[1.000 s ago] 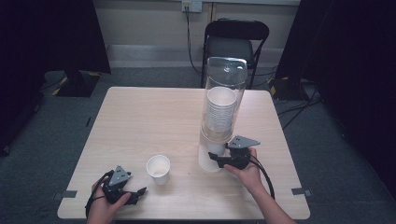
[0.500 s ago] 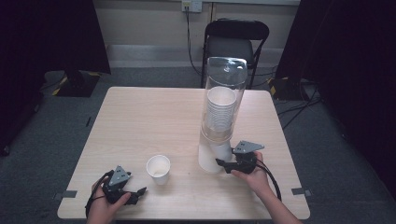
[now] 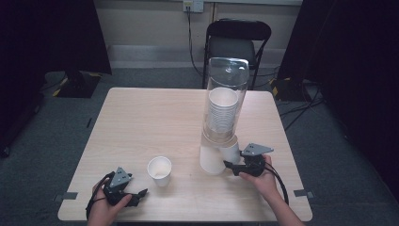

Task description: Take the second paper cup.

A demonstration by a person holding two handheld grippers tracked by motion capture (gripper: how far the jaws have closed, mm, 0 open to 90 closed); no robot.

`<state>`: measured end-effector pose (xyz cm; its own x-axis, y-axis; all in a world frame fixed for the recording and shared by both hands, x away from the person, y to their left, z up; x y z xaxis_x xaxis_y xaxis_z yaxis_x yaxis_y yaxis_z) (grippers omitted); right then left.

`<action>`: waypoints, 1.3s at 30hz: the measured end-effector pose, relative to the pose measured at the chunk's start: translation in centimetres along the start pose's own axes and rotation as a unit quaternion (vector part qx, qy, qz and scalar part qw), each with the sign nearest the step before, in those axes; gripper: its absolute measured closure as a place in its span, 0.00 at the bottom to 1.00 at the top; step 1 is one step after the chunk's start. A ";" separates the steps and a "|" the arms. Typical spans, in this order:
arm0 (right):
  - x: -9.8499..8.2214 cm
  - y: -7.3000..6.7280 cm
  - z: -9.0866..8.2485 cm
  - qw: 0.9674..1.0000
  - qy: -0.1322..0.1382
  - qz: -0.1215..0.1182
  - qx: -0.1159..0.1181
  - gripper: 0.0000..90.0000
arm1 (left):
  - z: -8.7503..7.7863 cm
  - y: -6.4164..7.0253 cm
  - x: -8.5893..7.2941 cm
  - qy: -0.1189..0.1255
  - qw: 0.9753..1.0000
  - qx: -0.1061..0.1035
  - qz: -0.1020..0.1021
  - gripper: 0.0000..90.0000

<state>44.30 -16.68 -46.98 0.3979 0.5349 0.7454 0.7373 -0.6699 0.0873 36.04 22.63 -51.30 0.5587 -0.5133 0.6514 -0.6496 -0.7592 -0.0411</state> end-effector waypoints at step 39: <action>-3.1 -0.1 -1.3 0.999 -0.040 -0.028 -0.004 0.39 | -0.1 -0.2 0.9 -0.010 0.999 -0.031 -0.009 0.21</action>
<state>42.26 -18.90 -48.40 0.3985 0.6117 0.6834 0.7561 -0.6409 0.1328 36.65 22.39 -50.64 0.5801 -0.5077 0.6369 -0.6698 -0.7423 0.0183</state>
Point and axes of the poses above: each handheld gripper's, and its own axes: z roughly forward along the jaws, x roughly out of its top, y roughly to its right, the point moved 6 cm from there along z, roughly forward along the jaws, and after that the axes turned 12 degrees about -y, right-handed, at the moved point
